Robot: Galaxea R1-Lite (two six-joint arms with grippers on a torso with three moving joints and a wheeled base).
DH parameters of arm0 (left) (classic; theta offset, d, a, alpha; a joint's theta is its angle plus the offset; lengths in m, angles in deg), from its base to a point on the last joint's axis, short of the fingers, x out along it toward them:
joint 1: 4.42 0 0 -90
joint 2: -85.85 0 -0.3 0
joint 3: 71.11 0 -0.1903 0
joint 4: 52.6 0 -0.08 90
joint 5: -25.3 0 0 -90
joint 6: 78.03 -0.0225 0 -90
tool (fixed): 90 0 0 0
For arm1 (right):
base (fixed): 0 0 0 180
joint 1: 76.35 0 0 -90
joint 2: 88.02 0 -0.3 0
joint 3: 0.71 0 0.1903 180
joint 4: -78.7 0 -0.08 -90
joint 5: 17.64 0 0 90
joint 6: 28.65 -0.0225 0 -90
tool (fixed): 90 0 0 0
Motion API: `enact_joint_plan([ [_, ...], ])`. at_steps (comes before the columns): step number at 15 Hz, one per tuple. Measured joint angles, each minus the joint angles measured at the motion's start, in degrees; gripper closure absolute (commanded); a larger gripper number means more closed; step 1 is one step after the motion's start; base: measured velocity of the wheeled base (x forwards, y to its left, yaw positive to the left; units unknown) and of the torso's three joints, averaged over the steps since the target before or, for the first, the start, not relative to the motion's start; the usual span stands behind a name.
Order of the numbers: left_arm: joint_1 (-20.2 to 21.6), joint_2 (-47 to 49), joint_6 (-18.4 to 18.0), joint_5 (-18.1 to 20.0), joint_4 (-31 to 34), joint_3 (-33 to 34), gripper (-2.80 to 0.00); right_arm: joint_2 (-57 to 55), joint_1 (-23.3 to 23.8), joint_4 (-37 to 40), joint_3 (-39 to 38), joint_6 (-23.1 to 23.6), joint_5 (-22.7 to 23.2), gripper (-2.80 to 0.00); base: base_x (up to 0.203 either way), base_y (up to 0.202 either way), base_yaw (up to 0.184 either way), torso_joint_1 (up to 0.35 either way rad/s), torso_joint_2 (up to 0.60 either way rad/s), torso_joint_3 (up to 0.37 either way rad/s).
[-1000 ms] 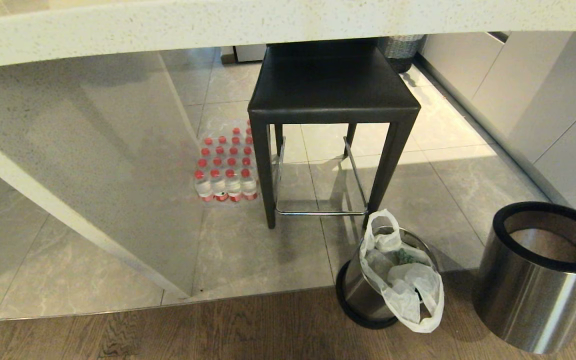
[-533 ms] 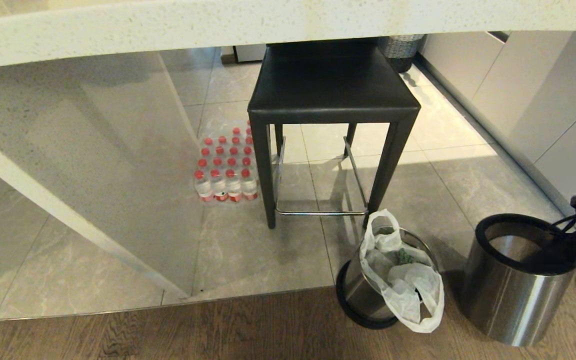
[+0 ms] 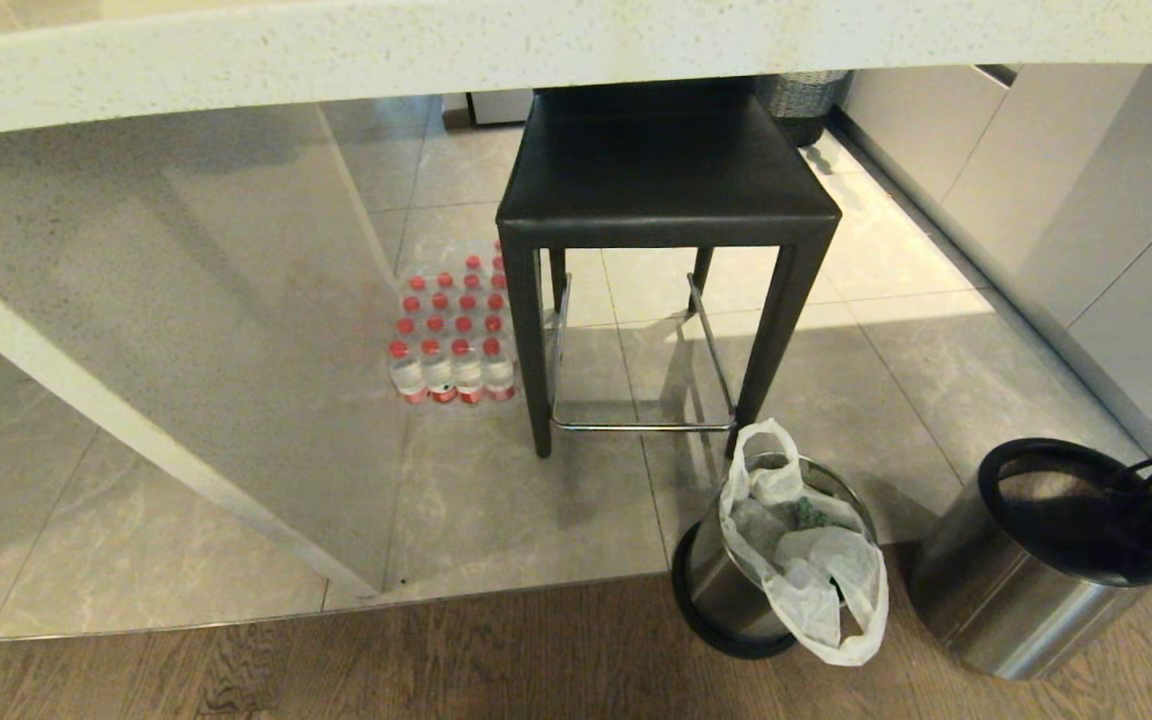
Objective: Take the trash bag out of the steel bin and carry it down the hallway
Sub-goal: Place the outer trash can on the ground
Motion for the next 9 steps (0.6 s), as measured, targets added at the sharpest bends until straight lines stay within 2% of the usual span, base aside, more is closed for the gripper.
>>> enact_joint_plan([
  [6,0.0,0.0,0.02,0.02,-0.02,0.0,0.0,3.31,1.01,-0.95,-4.69,1.02,-0.44,-2.8,0.0,0.0,0.0,0.0,0.0,0.0],
  [9,0.0,0.0,0.02,0.02,-0.02,0.0,0.0,8.47,0.47,-0.55,-7.77,1.38,-0.27,-2.8,0.0,0.0,0.0,0.0,0.0,0.0],
])
